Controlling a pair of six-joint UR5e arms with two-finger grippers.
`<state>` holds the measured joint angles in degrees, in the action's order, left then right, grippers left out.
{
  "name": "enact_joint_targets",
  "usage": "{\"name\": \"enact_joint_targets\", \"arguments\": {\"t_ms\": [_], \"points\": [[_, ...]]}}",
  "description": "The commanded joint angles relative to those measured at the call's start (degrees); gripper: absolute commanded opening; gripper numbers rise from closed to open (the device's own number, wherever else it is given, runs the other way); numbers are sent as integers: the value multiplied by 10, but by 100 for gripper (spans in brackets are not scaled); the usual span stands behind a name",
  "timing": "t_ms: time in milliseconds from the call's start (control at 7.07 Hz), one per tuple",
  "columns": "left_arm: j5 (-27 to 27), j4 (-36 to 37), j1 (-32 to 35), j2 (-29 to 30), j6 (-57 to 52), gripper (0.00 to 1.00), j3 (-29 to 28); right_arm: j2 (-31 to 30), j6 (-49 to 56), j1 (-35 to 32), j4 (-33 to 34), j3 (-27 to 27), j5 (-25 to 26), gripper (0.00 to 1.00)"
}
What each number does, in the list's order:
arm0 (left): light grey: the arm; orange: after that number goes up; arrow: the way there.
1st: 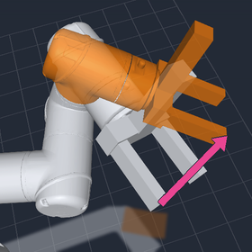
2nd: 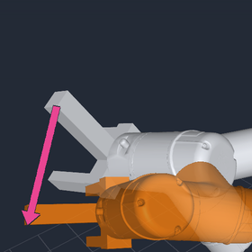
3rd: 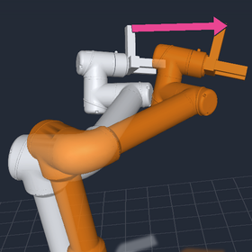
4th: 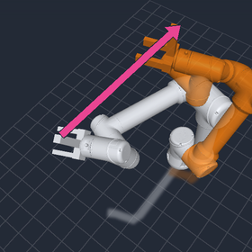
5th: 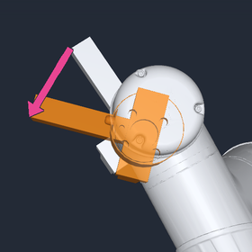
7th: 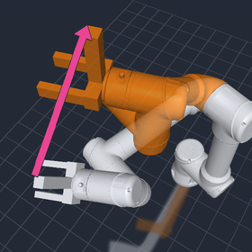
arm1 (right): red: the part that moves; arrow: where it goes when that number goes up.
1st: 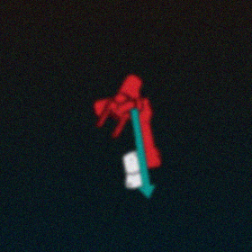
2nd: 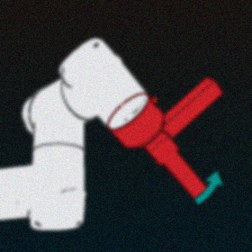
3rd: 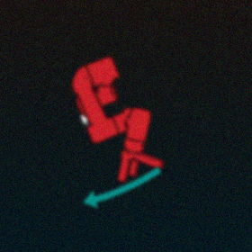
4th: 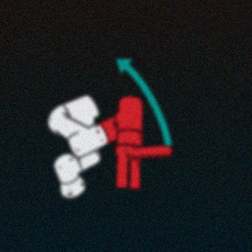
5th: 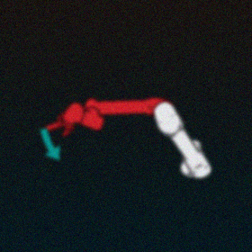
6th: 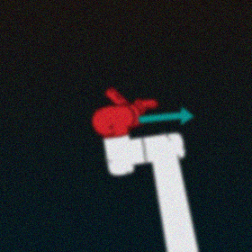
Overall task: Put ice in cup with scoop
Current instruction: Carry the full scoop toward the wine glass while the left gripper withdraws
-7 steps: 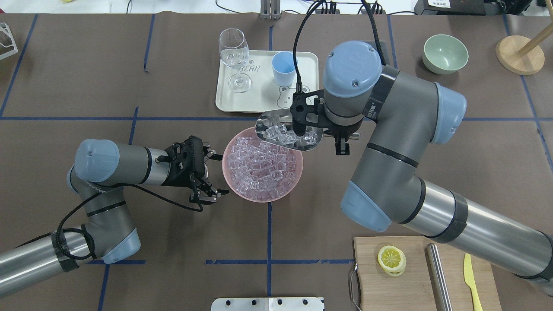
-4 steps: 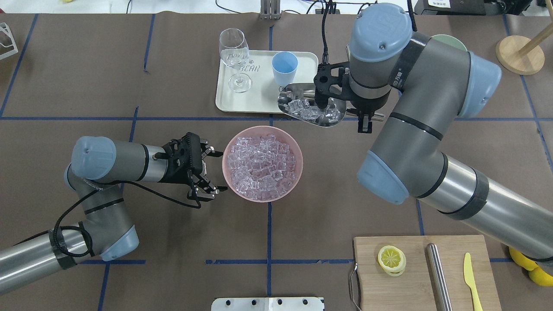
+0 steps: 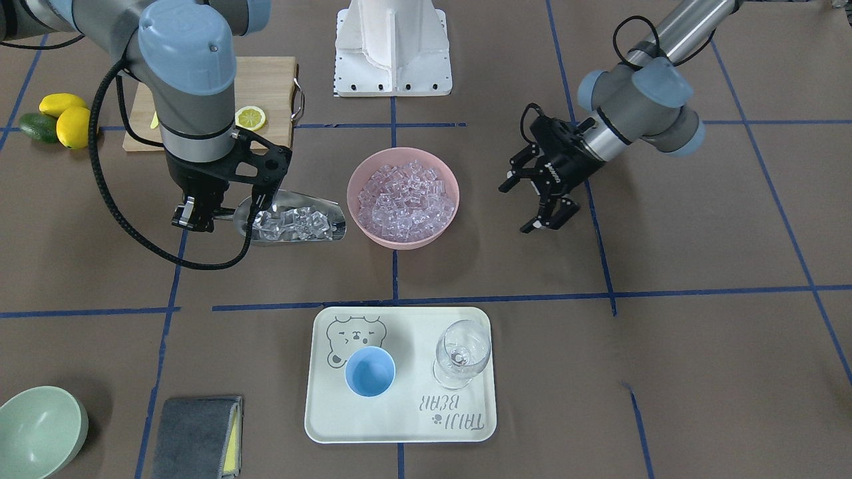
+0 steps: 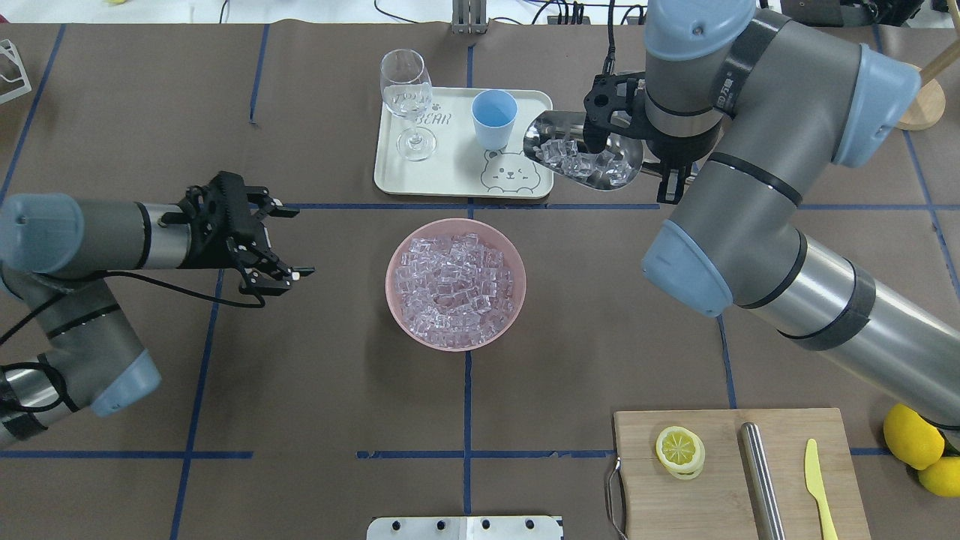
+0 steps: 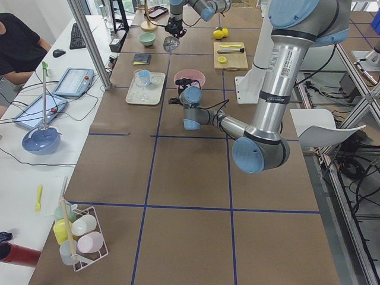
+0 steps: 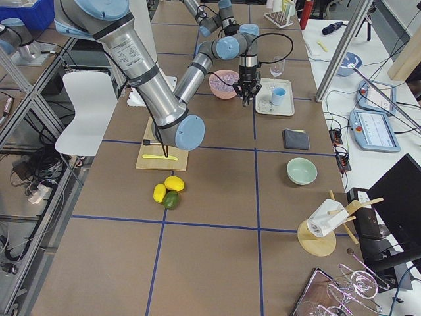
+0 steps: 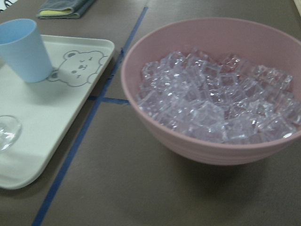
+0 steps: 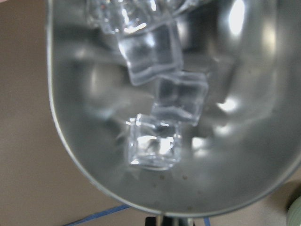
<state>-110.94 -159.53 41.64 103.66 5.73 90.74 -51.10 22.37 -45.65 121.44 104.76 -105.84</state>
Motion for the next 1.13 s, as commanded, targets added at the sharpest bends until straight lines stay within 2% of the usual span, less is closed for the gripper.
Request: {"name": "enact_joint_targets", "arguments": {"t_ms": [0, 141, 283, 424, 566, 707, 848, 990], "points": [[2, 5, 57, -21, 40, 100, 6, 4, -65, 1, 33, -9, 2, 0], [0, 5, 58, -24, 52, 100, 7, 6, -73, 0, 34, -13, 5, 0], [-2, 4, 61, -25, 108, 100, 8, 47, -136, -1, 30, -62, 2, 0], [-2, 4, 68, -25, 143, 100, 8, 110, -171, -1, 33, -141, -8, 0], [-3, 4, 74, -38, 143, 100, 8, 134, -174, -6, 34, -177, -28, 0], [-3, 4, 79, -42, 143, 100, 8, 134, -181, -15, 47, -182, -41, 0], [-2, 4, 80, -51, 144, 100, 8, 148, -181, -16, 46, -211, -42, 0], [-2, 4, 93, -54, 144, 100, 8, 204, -181, -15, 46, -289, -42, 0]]}}
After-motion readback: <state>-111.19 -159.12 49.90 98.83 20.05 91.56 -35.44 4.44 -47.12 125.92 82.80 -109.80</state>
